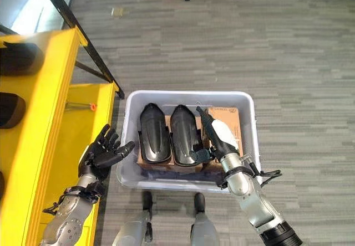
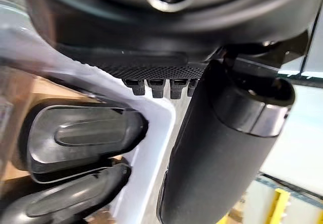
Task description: Move parts from the plastic box to the shelf.
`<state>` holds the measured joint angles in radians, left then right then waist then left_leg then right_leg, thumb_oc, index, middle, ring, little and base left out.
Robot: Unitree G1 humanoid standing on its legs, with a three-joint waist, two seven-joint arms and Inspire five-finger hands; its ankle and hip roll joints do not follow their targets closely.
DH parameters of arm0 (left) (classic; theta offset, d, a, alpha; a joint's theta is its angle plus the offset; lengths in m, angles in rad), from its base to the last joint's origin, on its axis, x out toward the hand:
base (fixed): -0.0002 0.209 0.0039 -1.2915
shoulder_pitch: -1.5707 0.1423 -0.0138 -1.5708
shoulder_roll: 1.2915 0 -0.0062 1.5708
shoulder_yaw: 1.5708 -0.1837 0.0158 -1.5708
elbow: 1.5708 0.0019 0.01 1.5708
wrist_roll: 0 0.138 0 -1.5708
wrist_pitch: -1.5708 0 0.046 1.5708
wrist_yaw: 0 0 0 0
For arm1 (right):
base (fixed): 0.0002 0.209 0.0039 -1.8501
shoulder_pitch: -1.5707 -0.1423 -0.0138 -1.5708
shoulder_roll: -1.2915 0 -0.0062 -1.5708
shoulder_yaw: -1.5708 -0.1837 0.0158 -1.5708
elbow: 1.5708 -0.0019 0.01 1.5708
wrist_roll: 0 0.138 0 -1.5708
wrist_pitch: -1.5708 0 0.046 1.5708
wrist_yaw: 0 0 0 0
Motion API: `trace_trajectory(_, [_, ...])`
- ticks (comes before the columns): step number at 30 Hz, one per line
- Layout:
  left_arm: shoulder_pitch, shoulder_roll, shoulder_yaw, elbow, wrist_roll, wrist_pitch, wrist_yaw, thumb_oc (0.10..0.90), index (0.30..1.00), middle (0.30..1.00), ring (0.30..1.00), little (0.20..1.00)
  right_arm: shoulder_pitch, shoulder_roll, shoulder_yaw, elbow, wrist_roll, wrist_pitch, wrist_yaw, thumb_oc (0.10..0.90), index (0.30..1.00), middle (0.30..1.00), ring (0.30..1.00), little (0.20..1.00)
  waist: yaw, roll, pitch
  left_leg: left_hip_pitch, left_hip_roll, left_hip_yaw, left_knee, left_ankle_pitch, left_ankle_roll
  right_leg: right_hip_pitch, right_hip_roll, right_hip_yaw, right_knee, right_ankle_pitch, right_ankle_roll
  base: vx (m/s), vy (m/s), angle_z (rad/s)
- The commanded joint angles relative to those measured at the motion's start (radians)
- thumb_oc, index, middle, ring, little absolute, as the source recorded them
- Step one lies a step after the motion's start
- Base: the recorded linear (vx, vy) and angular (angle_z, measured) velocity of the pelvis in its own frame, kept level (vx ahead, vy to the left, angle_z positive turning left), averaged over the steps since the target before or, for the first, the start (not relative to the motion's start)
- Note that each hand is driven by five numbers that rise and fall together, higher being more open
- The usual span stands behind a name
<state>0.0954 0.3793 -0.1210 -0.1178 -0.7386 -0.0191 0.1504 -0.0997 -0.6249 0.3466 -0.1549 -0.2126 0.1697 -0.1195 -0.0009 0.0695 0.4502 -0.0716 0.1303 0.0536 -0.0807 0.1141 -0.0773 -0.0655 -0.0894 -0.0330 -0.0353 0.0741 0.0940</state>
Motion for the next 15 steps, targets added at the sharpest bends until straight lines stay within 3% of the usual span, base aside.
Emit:
trace_trajectory(1, [-0.023,0.054,0.038,-0.110,0.028,-0.072,-0.006,0.900,1.000,1.000,1.000,1.000,-0.067,-0.028,0.010,-0.176,0.011,-0.035,-0.009,0.900,1.000,1.000,1.000,1.000,-0.015,-0.029,-0.046,-0.028,-0.022,0.006,0.050,-0.053,0.018,-0.045,-0.023,-0.085,0.182,-0.141,-0.031,-0.11,0.001,-0.02])
trace_trajectory(10, [-0.067,0.068,0.027,-0.123,0.035,-0.081,0.017,0.900,1.000,1.000,1.000,1.000,-0.143,-0.046,0.013,-0.201,0.008,-0.055,0.025,0.900,1.000,1.000,1.000,1.000,-0.019,-0.006,0.053,-0.108,-0.057,0.003,0.074,-0.048,0.035,-0.142,-0.015,-0.070,0.237,-0.150,-0.040,-0.10,-0.005,-0.05])
trace_trajectory(15, [-0.082,0.077,0.033,-0.134,0.017,-0.078,0.011,0.900,1.000,1.000,1.000,1.000,-0.174,-0.065,0.006,-0.251,-0.053,-0.085,0.039,0.900,1.000,1.000,1.000,1.000,-0.023,-0.006,0.070,-0.152,-0.067,0.003,0.095,-0.050,0.043,-0.193,-0.010,-0.056,0.255,-0.146,-0.042,-0.07,-0.003,-0.06])
